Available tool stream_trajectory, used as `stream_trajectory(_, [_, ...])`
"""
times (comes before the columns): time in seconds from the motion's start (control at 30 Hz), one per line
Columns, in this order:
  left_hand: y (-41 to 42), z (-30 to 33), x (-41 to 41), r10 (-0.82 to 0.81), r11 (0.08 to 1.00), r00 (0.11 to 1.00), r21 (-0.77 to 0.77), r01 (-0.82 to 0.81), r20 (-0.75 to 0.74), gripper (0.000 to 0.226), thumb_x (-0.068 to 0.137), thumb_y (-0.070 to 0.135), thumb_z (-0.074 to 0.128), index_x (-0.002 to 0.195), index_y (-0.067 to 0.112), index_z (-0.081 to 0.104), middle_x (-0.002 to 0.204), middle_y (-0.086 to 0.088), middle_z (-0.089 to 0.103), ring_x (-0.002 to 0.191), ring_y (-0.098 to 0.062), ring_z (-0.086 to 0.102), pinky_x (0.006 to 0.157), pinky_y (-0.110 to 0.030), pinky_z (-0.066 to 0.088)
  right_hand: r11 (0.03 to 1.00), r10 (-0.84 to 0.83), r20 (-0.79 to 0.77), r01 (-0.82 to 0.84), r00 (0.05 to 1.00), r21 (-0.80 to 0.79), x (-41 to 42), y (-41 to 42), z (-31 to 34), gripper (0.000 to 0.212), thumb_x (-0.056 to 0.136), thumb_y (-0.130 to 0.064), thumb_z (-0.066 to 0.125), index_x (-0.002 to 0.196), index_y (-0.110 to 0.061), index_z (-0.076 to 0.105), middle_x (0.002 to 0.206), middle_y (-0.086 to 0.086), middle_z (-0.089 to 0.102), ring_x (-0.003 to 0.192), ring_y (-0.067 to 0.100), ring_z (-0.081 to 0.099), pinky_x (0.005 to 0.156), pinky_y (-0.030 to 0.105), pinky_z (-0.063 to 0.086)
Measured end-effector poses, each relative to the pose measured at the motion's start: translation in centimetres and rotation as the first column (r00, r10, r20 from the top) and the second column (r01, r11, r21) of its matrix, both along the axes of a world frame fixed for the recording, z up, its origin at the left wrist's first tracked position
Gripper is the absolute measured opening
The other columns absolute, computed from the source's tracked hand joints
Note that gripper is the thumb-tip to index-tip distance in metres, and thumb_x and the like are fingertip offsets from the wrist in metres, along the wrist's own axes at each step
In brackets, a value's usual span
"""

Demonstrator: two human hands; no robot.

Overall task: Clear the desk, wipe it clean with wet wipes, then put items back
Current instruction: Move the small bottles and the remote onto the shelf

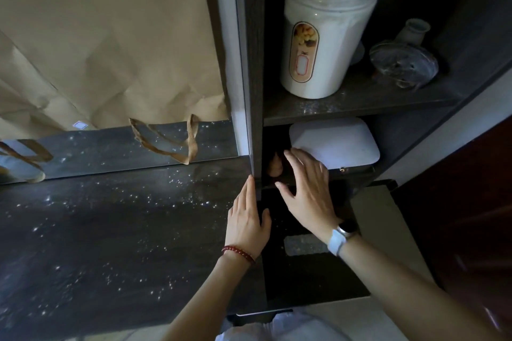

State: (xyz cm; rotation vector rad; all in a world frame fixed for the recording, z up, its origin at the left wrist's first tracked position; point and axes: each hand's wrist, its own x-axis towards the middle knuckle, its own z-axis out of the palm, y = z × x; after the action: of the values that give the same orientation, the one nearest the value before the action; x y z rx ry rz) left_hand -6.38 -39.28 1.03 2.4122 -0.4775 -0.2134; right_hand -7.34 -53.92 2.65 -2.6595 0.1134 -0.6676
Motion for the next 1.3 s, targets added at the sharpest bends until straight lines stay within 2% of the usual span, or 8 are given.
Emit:
stream_trajectory(0.1, [0.4,-1.2,-1.8,0.033,0.995,0.999,0.091,-0.031,-0.019,0.07,0.084,0.02,0.051,0.143,0.012,0.014,0.15,-0.01,0.025,0.136,-0.027,0.027,0.107,-0.042,0.029,0.991,0.049,0.034,-0.053,0.998,0.123,-5.2,-0.3,-2.1,0.042,0.085,-0.023,0.05,0.126,-0.012,0.043,0.123,0.011,0.054,0.118,0.019,0.043,0.099,0.034,0.033])
stream_trajectory(0.2, [0.6,-3.2,-3.9,0.013,0.961,0.998,0.276,0.006,-0.067,0.071,0.085,0.027,0.049,0.143,0.013,0.011,0.153,-0.01,0.017,0.141,-0.028,0.013,0.111,-0.045,0.019,0.982,0.069,-0.235,-0.024,0.969,0.187,-9.5,-1.3,-6.9,0.039,0.085,-0.019,0.051,0.124,-0.015,0.045,0.119,0.009,0.056,0.112,0.02,0.05,0.092,0.032,0.04])
stream_trajectory(0.33, [0.8,-5.8,-5.9,0.024,0.89,0.991,0.454,0.039,-0.131,0.074,0.088,0.043,0.04,0.144,0.017,-0.001,0.155,-0.005,-0.002,0.142,-0.025,-0.009,0.114,-0.048,0.003,0.997,-0.011,-0.763,0.061,0.646,0.038,-11.5,-3.1,-13.3,0.052,0.089,-0.02,0.051,0.137,-0.013,0.032,0.139,0.008,0.039,0.125,0.027,0.039,0.098,0.039,0.037])
stream_trajectory(0.57, [2.0,-9.6,-6.7,0.042,0.838,0.998,0.546,-0.01,-0.046,0.077,0.079,0.047,0.052,0.141,0.012,0.022,0.151,-0.011,0.025,0.139,-0.032,0.02,0.109,-0.055,0.021,0.992,-0.072,-0.869,-0.056,0.489,-0.113,-8.3,-3.8,-19.1,0.076,0.083,-0.01,0.054,0.145,-0.014,0.009,0.154,0.008,0.011,0.14,0.028,0.01,0.112,0.048,0.017])
stream_trajectory(0.83, [2.6,-10.2,-6.9,0.033,0.827,0.999,0.561,-0.031,0.006,0.076,0.076,0.055,0.03,0.14,0.014,0.022,0.149,-0.01,0.029,0.138,-0.03,0.023,0.108,-0.053,0.023,0.939,-0.077,-0.855,-0.251,0.512,-0.235,-8.1,-4.2,-19.3,0.047,0.089,-0.011,0.041,0.134,-0.006,0.031,0.131,0.013,0.04,0.119,0.031,0.037,0.094,0.042,0.034])
stream_trajectory(1.03, [2.4,-9.2,-6.7,0.034,0.824,0.998,0.566,-0.003,-0.044,0.074,0.078,0.053,0.026,0.14,0.013,0.023,0.15,-0.009,0.026,0.139,-0.03,0.021,0.109,-0.053,0.022,0.999,-0.001,-0.808,0.037,0.59,0.026,-11.0,-4.1,-16.5,0.055,0.08,-0.026,0.057,0.13,-0.009,0.039,0.123,0.014,0.045,0.115,0.031,0.042,0.093,0.042,0.041])
stream_trajectory(1.2, [2.4,-7.9,-6.1,0.02,0.839,0.991,0.541,0.055,-0.131,0.067,0.086,0.049,0.029,0.143,0.018,0.012,0.155,-0.003,0.011,0.142,-0.024,0.005,0.112,-0.049,0.011,0.979,-0.017,-0.392,0.095,0.92,0.181,-11.7,-4.6,-9.7,0.058,0.075,-0.035,0.056,0.124,-0.004,0.048,0.107,0.019,0.055,0.096,0.031,0.053,0.078,0.041,0.051])
stream_trajectory(1.3, [2.7,-7.5,-5.8,-0.007,0.832,0.99,0.548,0.085,-0.143,0.065,0.088,0.051,0.024,0.144,0.021,0.008,0.155,0.0,0.007,0.142,-0.021,0.001,0.112,-0.046,0.011,0.991,-0.027,-0.105,0.041,0.994,0.128,-10.0,-5.5,-4.5,0.056,0.077,-0.033,0.053,0.124,-0.003,0.045,0.112,0.013,0.046,0.098,0.027,0.049,0.08,0.033,0.045])
